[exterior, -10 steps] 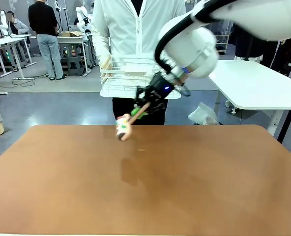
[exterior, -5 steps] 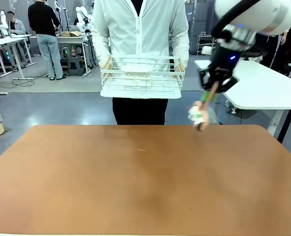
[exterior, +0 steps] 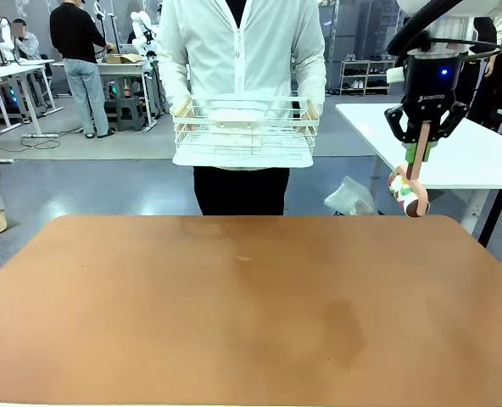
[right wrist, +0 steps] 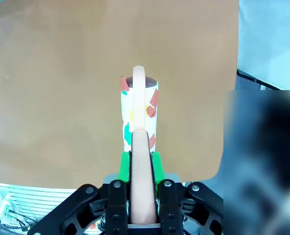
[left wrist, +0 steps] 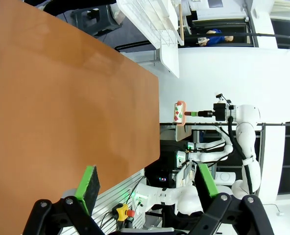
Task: Clean the table.
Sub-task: Clean the table with the Lint Roller when the human lifts the Dish drying rack, then place the Lint Roller down when the Dish drying rack is positioned in the middle of the table.
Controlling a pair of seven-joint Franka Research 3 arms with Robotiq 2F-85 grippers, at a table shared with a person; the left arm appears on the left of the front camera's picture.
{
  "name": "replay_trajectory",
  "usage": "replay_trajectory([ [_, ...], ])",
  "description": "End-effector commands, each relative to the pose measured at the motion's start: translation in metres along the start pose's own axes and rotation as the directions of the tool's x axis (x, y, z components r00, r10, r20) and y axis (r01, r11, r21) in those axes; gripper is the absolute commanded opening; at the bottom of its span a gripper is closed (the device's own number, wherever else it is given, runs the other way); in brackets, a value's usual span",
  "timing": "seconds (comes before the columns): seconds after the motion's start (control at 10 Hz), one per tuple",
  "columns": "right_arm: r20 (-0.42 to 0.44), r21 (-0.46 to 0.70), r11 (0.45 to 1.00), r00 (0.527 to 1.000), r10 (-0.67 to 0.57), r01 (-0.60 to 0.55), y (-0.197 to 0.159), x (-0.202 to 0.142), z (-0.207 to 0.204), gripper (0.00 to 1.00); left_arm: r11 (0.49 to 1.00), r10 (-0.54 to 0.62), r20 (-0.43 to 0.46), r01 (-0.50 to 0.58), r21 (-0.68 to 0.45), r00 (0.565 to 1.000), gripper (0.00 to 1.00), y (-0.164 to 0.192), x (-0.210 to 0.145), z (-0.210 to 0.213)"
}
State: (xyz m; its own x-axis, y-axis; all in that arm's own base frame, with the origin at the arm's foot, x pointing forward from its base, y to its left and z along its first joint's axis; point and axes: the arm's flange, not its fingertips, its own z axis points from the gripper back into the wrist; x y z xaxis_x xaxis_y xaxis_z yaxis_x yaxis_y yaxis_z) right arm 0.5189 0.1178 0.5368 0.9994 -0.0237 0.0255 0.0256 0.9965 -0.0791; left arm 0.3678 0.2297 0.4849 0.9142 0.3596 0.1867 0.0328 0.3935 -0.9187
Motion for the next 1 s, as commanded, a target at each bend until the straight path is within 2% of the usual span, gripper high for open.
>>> replay_trajectory([
  [0.0, 0.026, 0.006, 1.000, 1.000, -0.008, 0.008, -0.0038, -0.0029, 0.0046, 0.21, 1.000, -0.004, -0.001, 0.004, -0.008, 1.000, 1.00, -0.0004, -0.0021, 0.0024],
  [0.9, 0.026, 0.006, 1.000, 1.000, -0.008, 0.008, -0.0038, -0.0029, 0.0046, 0.21, 1.000, -0.004, -0.001, 0.004, -0.008, 1.000, 1.00, -0.0004, -0.0021, 0.0024],
])
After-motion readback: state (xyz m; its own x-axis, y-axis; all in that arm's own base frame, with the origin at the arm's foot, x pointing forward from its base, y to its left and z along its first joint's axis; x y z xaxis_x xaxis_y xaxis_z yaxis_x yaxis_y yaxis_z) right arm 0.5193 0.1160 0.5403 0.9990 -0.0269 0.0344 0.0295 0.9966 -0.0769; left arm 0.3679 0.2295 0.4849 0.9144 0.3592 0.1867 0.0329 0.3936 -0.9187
